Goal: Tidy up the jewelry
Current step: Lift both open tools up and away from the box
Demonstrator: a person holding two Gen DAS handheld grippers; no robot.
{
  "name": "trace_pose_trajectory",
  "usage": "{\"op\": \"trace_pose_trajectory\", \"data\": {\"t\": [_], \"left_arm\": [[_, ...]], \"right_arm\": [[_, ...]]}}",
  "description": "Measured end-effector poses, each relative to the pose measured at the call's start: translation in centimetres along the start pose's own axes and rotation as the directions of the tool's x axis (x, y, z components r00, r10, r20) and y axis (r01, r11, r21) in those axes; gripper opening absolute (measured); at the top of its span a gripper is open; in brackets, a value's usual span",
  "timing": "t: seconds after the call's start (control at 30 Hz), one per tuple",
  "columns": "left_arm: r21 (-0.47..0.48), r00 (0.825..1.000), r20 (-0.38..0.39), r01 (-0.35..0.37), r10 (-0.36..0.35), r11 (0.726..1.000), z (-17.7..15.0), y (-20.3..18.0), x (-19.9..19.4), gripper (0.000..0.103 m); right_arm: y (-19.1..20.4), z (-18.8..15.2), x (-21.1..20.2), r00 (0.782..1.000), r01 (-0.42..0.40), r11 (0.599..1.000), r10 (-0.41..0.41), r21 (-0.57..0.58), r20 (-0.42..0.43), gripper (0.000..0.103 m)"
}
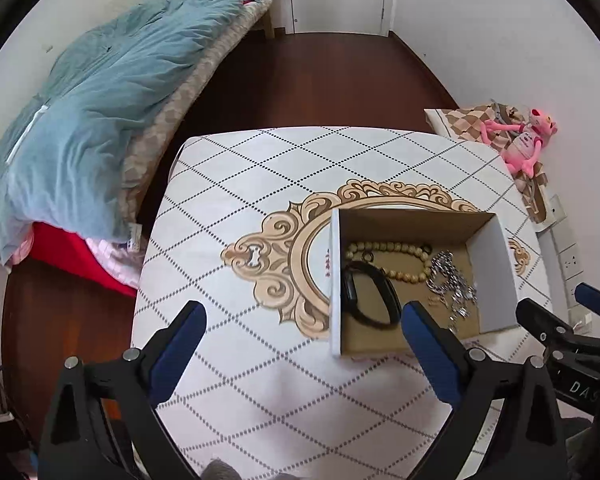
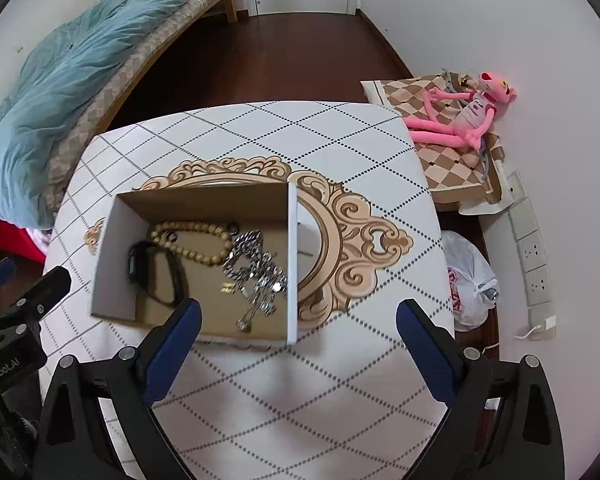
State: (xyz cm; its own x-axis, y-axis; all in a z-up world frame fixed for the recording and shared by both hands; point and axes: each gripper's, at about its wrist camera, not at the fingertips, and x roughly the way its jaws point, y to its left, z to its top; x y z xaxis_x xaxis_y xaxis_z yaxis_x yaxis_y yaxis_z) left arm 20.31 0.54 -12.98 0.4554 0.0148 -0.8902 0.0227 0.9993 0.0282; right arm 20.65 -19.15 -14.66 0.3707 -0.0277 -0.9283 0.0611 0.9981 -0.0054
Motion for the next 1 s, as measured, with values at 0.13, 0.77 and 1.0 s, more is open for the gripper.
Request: {"op": "trace_pose_trajectory", "data": {"t": [0.13,0.77,1.0], "left_arm": [[0.005,1.0,0.025,-0.004,0.004,1.0,-0.8,-0.2,-2.8,0.1],[-0.01,0.975,0.22,0.03,-0.027,0.999,-4.5,0.5,-19.4,0.1],[-0.013,0.966,0.255,0.036,-0.032,0.999,-5.5,0.8,-23.0,0.1]], "right_arm": [[0.1,-1.0,-2.9,0.999,-0.003,1.0,0.003,-0.001,0.033,0.099],[-0.5,-7.3,-22.8,0.952,0.01,0.999,-0.019,0.032,0.306,0.099],[-0.7,-8.7,-27.3,0.934,0.008,1.0,-0.017,0.029,0.357,0.101]]}}
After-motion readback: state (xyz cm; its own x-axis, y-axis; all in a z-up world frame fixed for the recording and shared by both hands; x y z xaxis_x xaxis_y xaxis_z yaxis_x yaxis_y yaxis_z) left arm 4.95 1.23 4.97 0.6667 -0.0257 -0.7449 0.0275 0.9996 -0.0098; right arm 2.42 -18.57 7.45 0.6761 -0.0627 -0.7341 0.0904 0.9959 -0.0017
